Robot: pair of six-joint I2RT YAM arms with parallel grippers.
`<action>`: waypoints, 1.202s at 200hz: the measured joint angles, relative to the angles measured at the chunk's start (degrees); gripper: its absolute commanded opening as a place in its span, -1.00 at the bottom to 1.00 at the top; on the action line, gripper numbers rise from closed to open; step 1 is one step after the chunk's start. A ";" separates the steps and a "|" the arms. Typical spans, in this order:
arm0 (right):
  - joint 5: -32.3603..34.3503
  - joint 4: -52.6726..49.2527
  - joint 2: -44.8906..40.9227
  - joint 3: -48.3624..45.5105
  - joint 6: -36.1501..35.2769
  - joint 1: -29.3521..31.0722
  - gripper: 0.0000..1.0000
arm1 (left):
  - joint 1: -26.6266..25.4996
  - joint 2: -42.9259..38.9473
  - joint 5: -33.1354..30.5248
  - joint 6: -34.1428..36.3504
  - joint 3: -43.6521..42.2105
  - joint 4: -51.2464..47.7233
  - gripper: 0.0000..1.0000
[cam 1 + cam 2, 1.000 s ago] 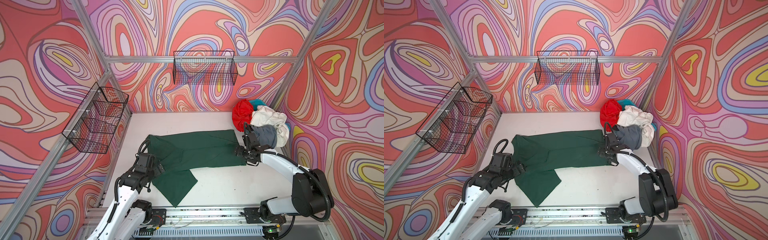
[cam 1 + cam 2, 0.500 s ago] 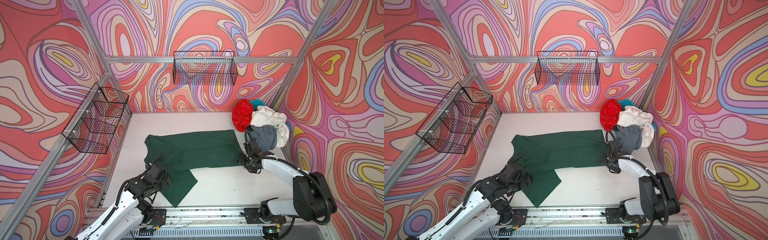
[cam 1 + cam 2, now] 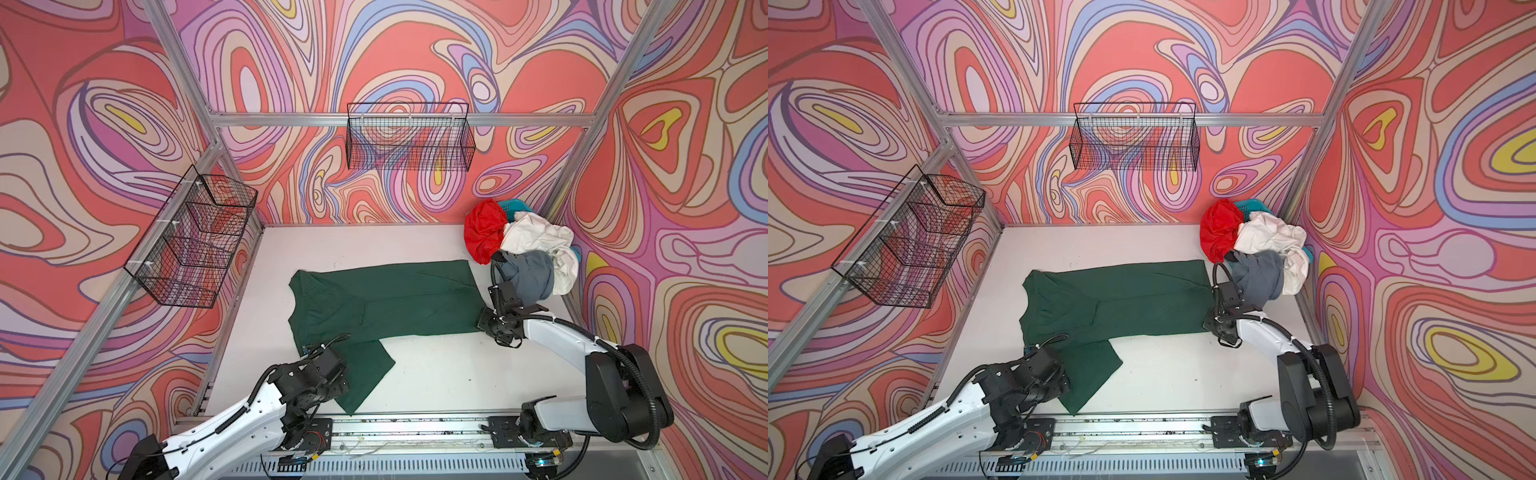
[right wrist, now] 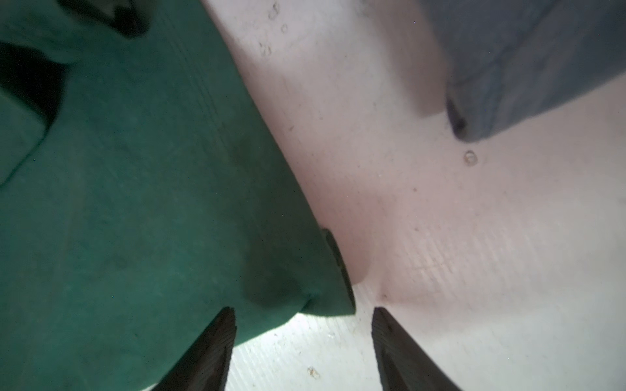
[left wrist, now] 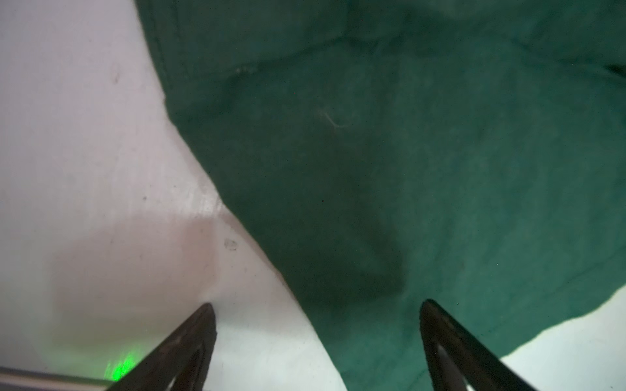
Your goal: Fold and stack the t-shirts
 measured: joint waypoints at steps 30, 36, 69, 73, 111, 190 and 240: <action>0.07 0.39 0.00 -0.61 -0.02 -0.02 0.27 | -0.20 4.55 -1.55 0.92 0.85 2.34 0.64; 0.20 0.42 0.00 -0.61 -0.02 -0.02 0.26 | -0.22 5.27 -1.88 1.09 0.90 2.80 0.61; 0.50 1.16 0.00 -0.63 -0.17 -0.02 0.15 | -0.22 7.30 -3.87 1.75 0.63 6.08 0.34; 0.48 1.29 0.00 -0.63 -0.26 -0.02 0.13 | -0.24 7.63 -4.15 1.77 0.63 6.71 0.26; 0.42 2.97 0.02 -1.51 -0.22 -0.02 -0.05 | -0.26 10.16 -5.44 2.19 0.31 12.79 -0.34; 0.26 4.11 0.11 -2.19 -2.03 -0.07 -0.88 | -0.26 9.51 -3.96 1.25 -1.49 19.76 -1.00; 1.14 3.58 -1.88 -2.73 -2.58 -0.07 -1.00 | -0.52 1.79 -3.50 0.42 -0.48 7.69 -1.00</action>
